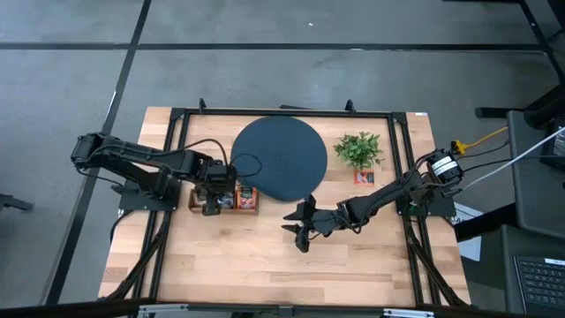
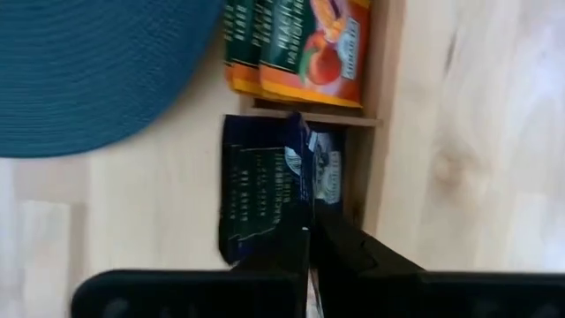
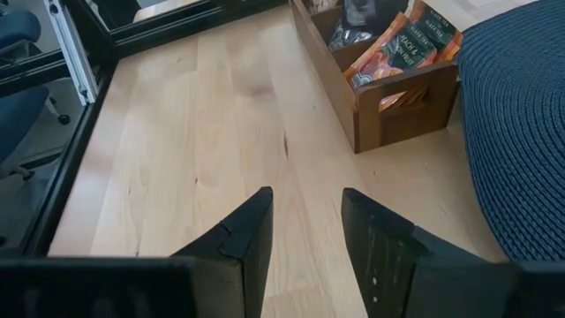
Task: Pick & Place Tea
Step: Put the blue tea bag into the middle section of the wooden organizer
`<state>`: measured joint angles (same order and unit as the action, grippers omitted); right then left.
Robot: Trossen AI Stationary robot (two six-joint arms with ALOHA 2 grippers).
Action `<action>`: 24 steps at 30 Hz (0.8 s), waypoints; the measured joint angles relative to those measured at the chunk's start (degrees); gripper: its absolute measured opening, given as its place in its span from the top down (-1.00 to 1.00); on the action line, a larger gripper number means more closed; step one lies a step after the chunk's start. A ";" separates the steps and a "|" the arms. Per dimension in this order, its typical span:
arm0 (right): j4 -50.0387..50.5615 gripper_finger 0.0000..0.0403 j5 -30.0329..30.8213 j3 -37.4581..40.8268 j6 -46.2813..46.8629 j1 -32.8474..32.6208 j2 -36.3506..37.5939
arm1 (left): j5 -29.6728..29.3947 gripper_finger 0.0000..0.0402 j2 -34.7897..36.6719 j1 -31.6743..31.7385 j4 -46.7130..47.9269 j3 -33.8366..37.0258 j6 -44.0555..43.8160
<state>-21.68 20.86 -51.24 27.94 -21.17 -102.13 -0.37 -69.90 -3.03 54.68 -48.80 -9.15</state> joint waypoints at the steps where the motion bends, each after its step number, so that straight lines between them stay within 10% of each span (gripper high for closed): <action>1: 0.04 0.31 0.00 0.00 0.00 0.00 0.00 | 1.03 0.98 -0.47 0.12 -0.03 0.00 0.38; 24: 0.89 0.31 0.02 0.00 0.02 0.00 0.00 | 0.15 0.58 -3.33 0.15 0.85 0.00 -2.10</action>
<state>-20.79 20.88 -51.24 27.97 -21.17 -102.13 -0.22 -73.23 -2.87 55.53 -48.80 -11.25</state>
